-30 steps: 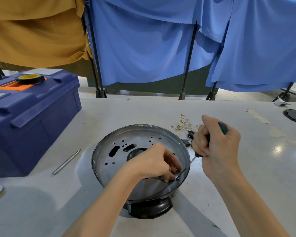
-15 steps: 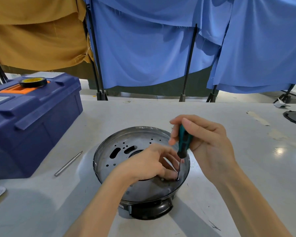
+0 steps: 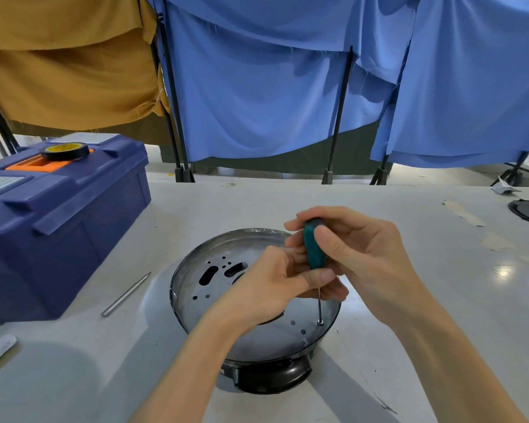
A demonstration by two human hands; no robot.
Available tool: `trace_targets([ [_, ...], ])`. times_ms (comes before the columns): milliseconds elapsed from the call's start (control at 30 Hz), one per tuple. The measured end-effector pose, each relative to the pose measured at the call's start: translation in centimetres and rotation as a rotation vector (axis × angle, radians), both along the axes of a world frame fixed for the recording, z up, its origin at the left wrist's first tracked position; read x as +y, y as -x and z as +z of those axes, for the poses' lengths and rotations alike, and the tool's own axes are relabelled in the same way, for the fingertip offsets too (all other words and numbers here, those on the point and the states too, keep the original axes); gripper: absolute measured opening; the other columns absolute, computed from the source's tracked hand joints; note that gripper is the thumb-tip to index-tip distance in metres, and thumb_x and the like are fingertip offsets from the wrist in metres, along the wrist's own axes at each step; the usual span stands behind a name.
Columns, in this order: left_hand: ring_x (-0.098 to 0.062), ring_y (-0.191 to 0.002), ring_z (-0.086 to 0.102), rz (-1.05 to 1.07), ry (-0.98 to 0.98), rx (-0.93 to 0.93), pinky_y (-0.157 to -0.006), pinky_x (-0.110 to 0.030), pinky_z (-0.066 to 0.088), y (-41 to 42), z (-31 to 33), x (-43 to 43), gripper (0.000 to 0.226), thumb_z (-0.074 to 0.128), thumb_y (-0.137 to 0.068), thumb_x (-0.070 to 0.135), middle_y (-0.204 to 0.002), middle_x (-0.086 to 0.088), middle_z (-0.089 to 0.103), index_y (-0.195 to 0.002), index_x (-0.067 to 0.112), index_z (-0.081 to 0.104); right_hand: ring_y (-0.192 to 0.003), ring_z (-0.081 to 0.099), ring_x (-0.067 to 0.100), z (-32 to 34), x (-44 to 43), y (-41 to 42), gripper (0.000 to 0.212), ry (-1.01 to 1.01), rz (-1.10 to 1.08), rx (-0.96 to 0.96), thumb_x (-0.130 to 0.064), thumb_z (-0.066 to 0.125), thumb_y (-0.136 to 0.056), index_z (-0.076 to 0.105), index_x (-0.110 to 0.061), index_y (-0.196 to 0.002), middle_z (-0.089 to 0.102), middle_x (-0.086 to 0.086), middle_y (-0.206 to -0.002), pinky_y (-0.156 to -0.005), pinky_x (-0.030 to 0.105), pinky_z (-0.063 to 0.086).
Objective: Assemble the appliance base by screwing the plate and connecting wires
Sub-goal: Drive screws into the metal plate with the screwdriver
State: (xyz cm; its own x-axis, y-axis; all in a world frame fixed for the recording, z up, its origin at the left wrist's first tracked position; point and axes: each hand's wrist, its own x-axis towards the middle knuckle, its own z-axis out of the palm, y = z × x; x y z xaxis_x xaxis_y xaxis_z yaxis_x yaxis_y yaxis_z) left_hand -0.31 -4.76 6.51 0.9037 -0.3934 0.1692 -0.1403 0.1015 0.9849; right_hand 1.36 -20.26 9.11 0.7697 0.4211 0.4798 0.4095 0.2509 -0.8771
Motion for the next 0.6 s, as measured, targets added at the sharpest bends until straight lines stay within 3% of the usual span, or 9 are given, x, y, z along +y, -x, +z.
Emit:
trace_targets([
  [133,-0.017,-0.082,0.074,0.043,0.024,-0.008,-0.073,-0.020,0.056,0.1,-0.1,-0.5,0.012,0.067,-0.088,0.002,-0.085,-0.004,0.075,-0.099,0.007,0.067,-0.084,0.070,0.022,-0.6,0.3,-0.1,0.021,0.009,-0.156,-0.076,-0.013,0.075,-0.078,0.068,-0.021,-0.097,0.071,0.005,-0.091,-0.074,0.028,0.057],
  [267,-0.017,-0.074,0.073,0.028,0.038,-0.021,-0.074,-0.022,0.056,-0.1,-0.3,-0.9,0.005,0.065,-0.089,0.004,-0.076,-0.001,0.073,-0.087,0.008,0.068,-0.060,0.063,0.022,-0.8,0.7,-0.2,0.033,0.057,-0.267,-0.069,-0.028,0.079,-0.076,0.053,-0.023,-0.095,0.065,0.004,-0.081,-0.060,0.030,0.055],
  [333,-0.021,-0.079,0.073,0.010,0.051,-0.004,-0.077,-0.025,0.057,-0.3,-0.4,-0.7,0.007,0.062,-0.091,0.004,-0.080,-0.004,0.074,-0.092,0.005,0.069,-0.066,0.065,0.022,-0.6,0.5,-0.2,0.028,0.084,-0.221,-0.093,-0.031,0.072,-0.081,0.055,-0.020,-0.101,0.067,0.007,-0.083,-0.063,0.032,0.057],
  [467,-0.023,-0.094,0.072,-0.002,0.049,0.016,-0.082,-0.023,0.055,-0.2,-0.8,-0.3,0.022,0.053,-0.097,0.005,-0.097,-0.009,0.075,-0.100,0.016,0.072,-0.100,0.070,0.023,-0.3,-0.1,0.1,0.030,0.056,-0.029,-0.055,-0.025,0.055,-0.094,0.065,-0.011,-0.118,0.072,0.004,-0.109,-0.076,0.027,0.058],
  [533,-0.021,-0.096,0.072,-0.010,0.069,0.033,-0.083,-0.022,0.054,-0.2,-0.9,-0.1,0.023,0.055,-0.096,0.009,-0.098,-0.006,0.076,-0.099,0.021,0.074,-0.095,0.071,0.025,-0.3,-0.1,0.1,0.025,0.046,-0.058,-0.086,-0.022,0.061,-0.090,0.068,-0.010,-0.112,0.073,0.005,-0.105,-0.075,0.028,0.059],
  [600,-0.023,-0.094,0.072,-0.007,0.112,0.047,-0.082,-0.024,0.055,-0.3,-1.0,-0.1,0.016,0.063,-0.090,0.014,-0.098,-0.008,0.075,-0.102,0.019,0.073,-0.086,0.072,0.024,-0.4,0.1,0.1,0.020,0.051,-0.193,-0.153,-0.025,0.072,-0.082,0.070,-0.021,-0.101,0.073,0.001,-0.094,-0.075,0.032,0.061],
])
